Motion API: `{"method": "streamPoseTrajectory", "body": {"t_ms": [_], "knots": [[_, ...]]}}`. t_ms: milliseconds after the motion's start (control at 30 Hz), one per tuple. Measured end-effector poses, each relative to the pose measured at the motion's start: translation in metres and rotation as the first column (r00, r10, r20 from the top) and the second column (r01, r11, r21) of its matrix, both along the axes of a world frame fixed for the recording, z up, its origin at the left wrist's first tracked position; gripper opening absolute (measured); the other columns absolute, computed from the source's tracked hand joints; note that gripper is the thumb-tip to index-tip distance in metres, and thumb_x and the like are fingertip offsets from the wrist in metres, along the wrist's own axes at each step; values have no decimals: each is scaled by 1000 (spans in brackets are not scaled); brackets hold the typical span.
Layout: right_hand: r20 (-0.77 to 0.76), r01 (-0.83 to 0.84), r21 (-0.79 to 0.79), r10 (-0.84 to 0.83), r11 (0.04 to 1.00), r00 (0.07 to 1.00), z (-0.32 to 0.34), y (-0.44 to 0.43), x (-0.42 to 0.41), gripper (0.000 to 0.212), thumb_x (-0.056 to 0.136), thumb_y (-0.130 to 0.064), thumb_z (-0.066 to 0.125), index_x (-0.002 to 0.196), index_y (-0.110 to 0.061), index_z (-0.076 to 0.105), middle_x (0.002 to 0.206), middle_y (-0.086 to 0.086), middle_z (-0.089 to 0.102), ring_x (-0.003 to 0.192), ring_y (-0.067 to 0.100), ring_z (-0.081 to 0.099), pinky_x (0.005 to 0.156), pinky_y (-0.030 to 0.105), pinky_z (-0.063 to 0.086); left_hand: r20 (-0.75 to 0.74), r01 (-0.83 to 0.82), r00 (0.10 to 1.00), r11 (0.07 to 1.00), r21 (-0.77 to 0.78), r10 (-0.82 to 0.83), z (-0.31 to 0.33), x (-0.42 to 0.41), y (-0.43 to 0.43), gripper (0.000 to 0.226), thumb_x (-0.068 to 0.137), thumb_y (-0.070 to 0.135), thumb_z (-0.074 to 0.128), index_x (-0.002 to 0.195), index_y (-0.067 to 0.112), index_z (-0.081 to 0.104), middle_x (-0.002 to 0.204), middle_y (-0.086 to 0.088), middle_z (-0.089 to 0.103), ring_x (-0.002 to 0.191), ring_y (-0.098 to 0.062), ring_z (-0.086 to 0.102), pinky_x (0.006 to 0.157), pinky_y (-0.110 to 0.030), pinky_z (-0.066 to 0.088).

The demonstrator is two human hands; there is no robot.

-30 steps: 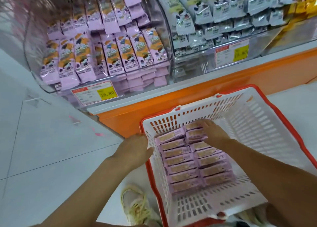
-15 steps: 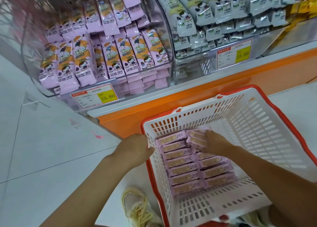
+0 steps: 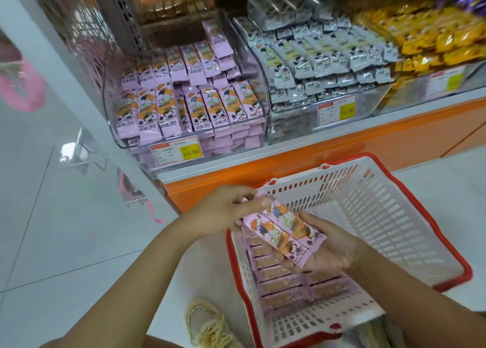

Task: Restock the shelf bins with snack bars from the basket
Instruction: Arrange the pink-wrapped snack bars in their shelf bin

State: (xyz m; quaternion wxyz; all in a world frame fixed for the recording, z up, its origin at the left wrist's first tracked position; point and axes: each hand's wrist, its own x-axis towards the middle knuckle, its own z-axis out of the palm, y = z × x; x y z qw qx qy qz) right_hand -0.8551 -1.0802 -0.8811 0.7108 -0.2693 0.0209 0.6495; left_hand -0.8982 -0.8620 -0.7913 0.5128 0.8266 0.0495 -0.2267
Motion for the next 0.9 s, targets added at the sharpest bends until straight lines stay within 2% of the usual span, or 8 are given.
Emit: {"method": "streamPoseTrajectory", "body": {"t_ms": [67,200,367,500,600,700,800,900], "knots": [[6,-14,35,14,999,1000,16,9,1,62,72,-37,83,120,-2,64,113,19,67,93,31,68,79,39,55,-19,-35,999,994,-106,33,16,-5,-2,22,87,37,58,92,19,68,71,9,71,60,-3,62,47,-11,44],[85,-7,46,3,999,996,49,24,8,66,75,-38,80,129,-7,57,114,19,65,91,32,68,72,39,57,58,-76,994,977,-200,89,28,-9,10,23,72,46,67,86,27,71,81,5,74,68,-9,64,51,-18,47],[552,46,-307,138,951,823,111,43,11,65,82,-66,39,123,-22,64,118,3,69,111,19,64,92,33,53,137,-294,934,927,-232,330,40,-10,24,33,74,40,68,73,8,66,63,-4,68,48,-10,57,45,-19,43],[971,463,-236,188,854,147,144,61,10,61,70,-79,52,124,-51,52,109,-28,60,110,-6,54,100,25,42,151,-459,845,841,-287,513,51,-5,39,45,70,45,67,80,1,66,59,-8,66,44,-12,56,42,-18,43],[867,466,-169,356,868,-348,157,80,9,80,69,-60,74,139,-40,41,130,-24,41,113,-8,42,92,5,34,168,-545,772,774,-321,613,54,-1,50,56,69,50,68,89,-2,66,65,-15,66,49,-15,58,45,-19,45],[676,482,-37,378,875,-633,155,101,11,71,81,-38,71,143,-26,40,131,-6,44,117,8,42,94,23,43,185,-572,729,735,-363,659,60,-2,54,50,70,50,66,82,1,66,59,-11,64,50,-14,58,50,-22,48],[687,528,-4,386,849,-615,161,114,19,69,79,-33,71,141,-26,42,121,-3,46,106,11,46,82,31,50,205,-606,674,690,-397,710,67,-4,57,42,82,46,61,86,6,70,66,-10,70,58,-16,65,54,-23,53],[782,635,-45,423,772,-459,174,127,35,63,83,-36,66,139,-28,40,117,-3,45,100,13,49,81,33,50,465,-686,520,675,-272,716,66,-8,69,24,92,36,58,94,16,71,80,0,73,70,-13,69,66,-25,57]]}}
